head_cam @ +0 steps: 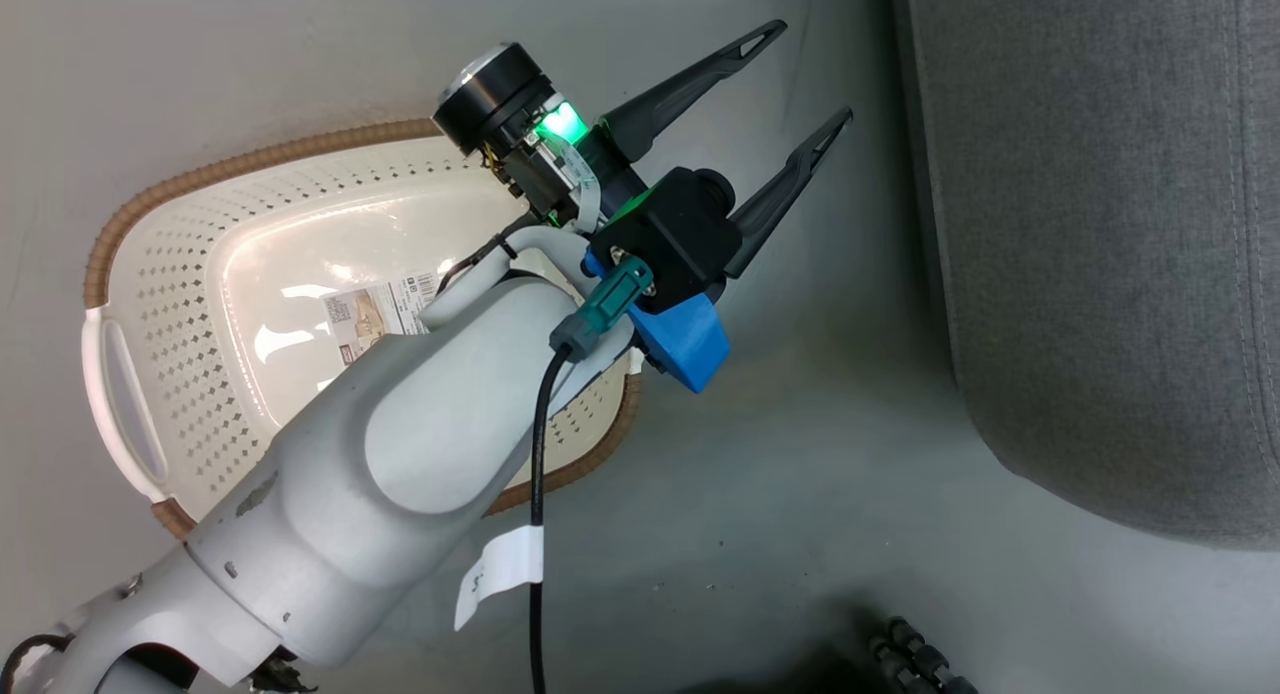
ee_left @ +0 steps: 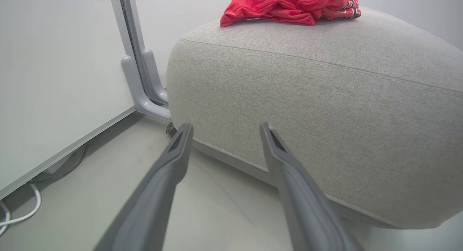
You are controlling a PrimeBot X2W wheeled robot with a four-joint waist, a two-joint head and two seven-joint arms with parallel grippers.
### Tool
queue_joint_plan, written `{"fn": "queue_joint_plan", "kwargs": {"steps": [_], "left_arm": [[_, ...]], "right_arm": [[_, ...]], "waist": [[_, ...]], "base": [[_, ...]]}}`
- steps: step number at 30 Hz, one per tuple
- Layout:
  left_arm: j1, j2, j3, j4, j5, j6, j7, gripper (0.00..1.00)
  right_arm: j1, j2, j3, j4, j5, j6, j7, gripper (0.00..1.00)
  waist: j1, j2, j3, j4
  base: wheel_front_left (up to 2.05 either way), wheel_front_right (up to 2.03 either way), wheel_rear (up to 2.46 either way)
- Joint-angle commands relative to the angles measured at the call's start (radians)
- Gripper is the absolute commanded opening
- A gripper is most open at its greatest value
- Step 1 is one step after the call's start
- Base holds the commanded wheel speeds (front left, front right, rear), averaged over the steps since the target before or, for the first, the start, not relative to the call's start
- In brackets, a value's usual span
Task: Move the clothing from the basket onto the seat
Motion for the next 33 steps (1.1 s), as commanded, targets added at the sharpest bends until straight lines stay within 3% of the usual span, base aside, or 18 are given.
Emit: {"fn": "queue_joint_plan", "kwargs": {"steps": [1, 6, 12, 13, 14, 24, 33], "left_arm": [[-0.014, 0.011, -0.001, -0.007, 0.001, 0.002, 0.000, 1.00], [-0.016, 0.026, -0.002, -0.017, -0.001, 0.009, 0.009, 1.00], [-0.017, 0.034, -0.009, -0.029, -0.003, 0.014, 0.015, 1.00], [-0.017, 0.035, -0.010, -0.029, -0.005, 0.014, 0.014, 1.00], [-0.016, 0.034, -0.010, -0.028, -0.006, 0.015, 0.013, 1.00], [0.036, 0.012, -0.005, 0.007, -0.034, 0.028, -0.023, 1.00], [0.140, 0.000, 0.079, -0.005, -0.080, 0.067, -0.034, 1.00]], "right_arm": [[0.026, 0.026, -0.009, 0.042, -0.015, 0.000, 0.000, 0.00], [0.061, 0.091, -0.016, 0.151, -0.046, 0.000, 0.000, 0.00], [0.065, 0.118, -0.005, 0.241, -0.050, 0.000, 0.000, 0.00], [0.061, 0.120, -0.008, 0.232, -0.043, 0.000, 0.000, 0.29], [0.063, 0.121, -0.010, 0.216, -0.035, 0.000, -0.001, 1.00], [0.239, 0.136, 0.000, 0.103, -0.006, 0.000, 0.000, 1.00], [0.409, 0.184, 0.036, -0.066, -0.015, 0.000, 0.000, 1.00]], "waist": [[-0.0002, 0.0000, 0.009, -0.001], [-0.0002, 0.0000, 0.020, -0.011], [-0.0002, 0.0000, 0.031, -0.015], [-0.0002, 0.0000, 0.030, -0.015], [-0.0002, 0.0000, 0.027, -0.014], [-0.0002, 0.0000, -0.110, -0.020], [-0.0002, 0.0000, -0.302, -0.007]], "base": [[0.00, 0.00, 0.00], [0.00, 0.00, 0.00], [0.00, 0.00, 0.00], [0.00, 0.00, 0.00], [0.00, 0.00, 0.00], [0.00, 0.00, 0.00], [0.00, 0.00, 0.00]]}}
